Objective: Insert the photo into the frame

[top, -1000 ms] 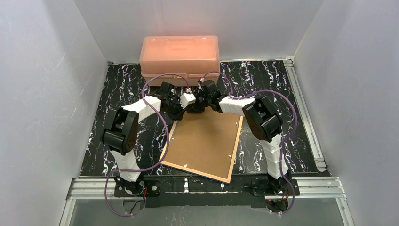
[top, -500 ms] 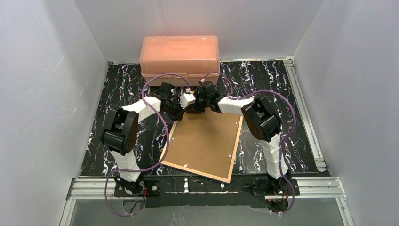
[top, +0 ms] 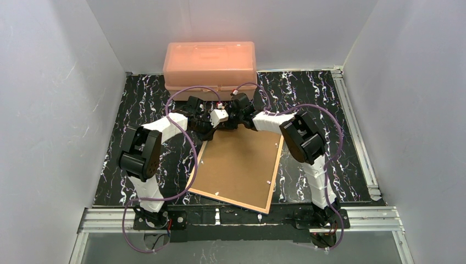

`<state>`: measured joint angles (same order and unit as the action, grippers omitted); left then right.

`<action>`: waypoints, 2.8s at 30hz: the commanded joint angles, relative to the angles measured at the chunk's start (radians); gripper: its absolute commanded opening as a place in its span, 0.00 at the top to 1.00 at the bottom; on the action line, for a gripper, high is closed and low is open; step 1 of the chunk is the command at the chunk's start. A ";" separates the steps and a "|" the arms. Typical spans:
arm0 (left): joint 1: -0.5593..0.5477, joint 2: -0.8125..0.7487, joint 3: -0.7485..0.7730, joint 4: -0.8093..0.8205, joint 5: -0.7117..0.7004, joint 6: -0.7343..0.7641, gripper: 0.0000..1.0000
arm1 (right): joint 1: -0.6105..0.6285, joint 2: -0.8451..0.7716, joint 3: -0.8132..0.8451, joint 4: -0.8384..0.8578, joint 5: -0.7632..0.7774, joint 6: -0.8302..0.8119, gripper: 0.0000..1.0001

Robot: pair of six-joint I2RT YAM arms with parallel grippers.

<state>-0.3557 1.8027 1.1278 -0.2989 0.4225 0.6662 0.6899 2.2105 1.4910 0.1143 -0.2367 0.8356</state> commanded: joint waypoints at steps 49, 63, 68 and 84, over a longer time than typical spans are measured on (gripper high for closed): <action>0.037 -0.022 -0.059 -0.051 -0.049 0.001 0.95 | 0.009 0.013 0.067 0.062 -0.032 -0.060 0.98; 0.037 -0.029 -0.062 -0.051 -0.054 0.009 0.95 | 0.009 0.075 0.065 -0.013 -0.023 -0.094 0.97; 0.037 -0.023 -0.060 -0.047 -0.056 0.006 0.95 | 0.009 0.074 0.070 -0.072 0.010 -0.122 0.97; 0.036 0.018 -0.016 -0.102 -0.081 0.008 0.98 | -0.015 0.075 0.140 -0.073 -0.105 -0.104 0.93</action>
<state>-0.3351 1.7905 1.1126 -0.2932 0.4225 0.6548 0.6979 2.2974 1.6543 0.0093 -0.3115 0.7292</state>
